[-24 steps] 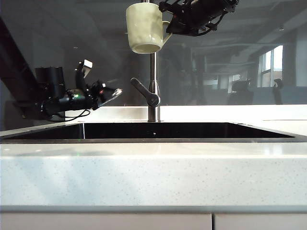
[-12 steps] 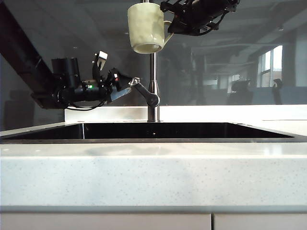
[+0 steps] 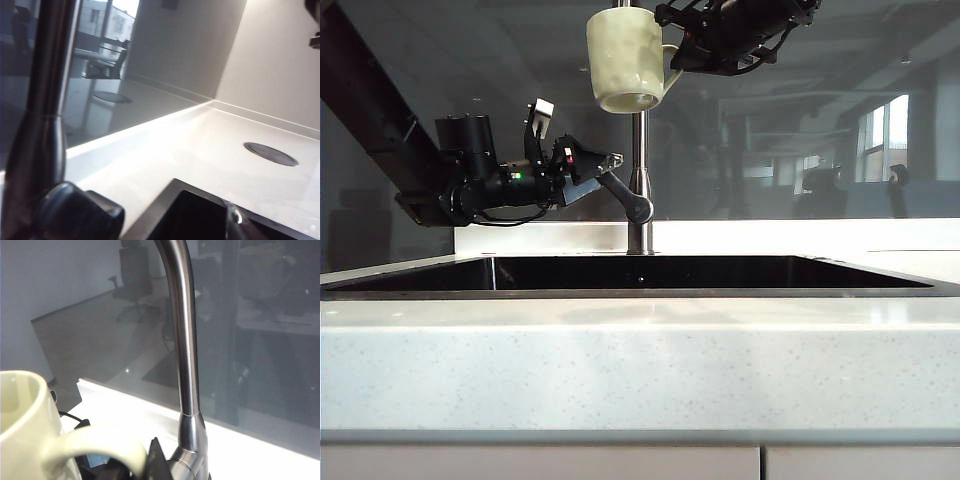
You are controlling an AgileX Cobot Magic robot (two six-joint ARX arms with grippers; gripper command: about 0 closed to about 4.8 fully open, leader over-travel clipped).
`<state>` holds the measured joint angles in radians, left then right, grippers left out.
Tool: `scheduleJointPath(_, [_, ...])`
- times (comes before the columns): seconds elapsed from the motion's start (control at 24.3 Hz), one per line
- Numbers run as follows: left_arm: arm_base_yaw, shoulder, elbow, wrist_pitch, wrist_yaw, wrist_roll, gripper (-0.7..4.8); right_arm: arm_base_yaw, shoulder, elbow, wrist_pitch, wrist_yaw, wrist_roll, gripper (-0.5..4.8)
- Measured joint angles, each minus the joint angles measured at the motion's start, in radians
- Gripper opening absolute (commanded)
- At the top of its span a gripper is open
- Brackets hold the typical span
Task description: Pick up the mug next to the sink, go to the faucet to get some water, pour the water into the sink, and finally put the mug back to its place.
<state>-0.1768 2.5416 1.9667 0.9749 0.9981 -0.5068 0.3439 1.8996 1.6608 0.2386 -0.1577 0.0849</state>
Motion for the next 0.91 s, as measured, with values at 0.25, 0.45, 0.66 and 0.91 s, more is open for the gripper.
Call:
scheduleJointPath(0.25, [0.011, 0.004, 0.0, 0.061, 0.074, -0.06, 4.22, 0.0, 0.0, 0.0, -0.004, 0.0, 0.0, -0.01])
scheduleJointPath(0.45, [0.011, 0.004, 0.0, 0.093, 0.104, -0.103, 4.22, 0.001, 0.0, 0.0, -0.006, 0.0, -0.023, -0.01])
scheduleJointPath(0.66, [0.011, 0.004, -0.002, 0.104, 0.124, -0.116, 4.22, 0.0, 0.0, 0.0, -0.008, 0.0, -0.025, -0.01])
scheduleJointPath(0.91, [0.004, 0.003, -0.002, 0.107, 0.086, -0.017, 4.22, 0.0, 0.0, 0.0, -0.015, 0.0, -0.026, -0.01])
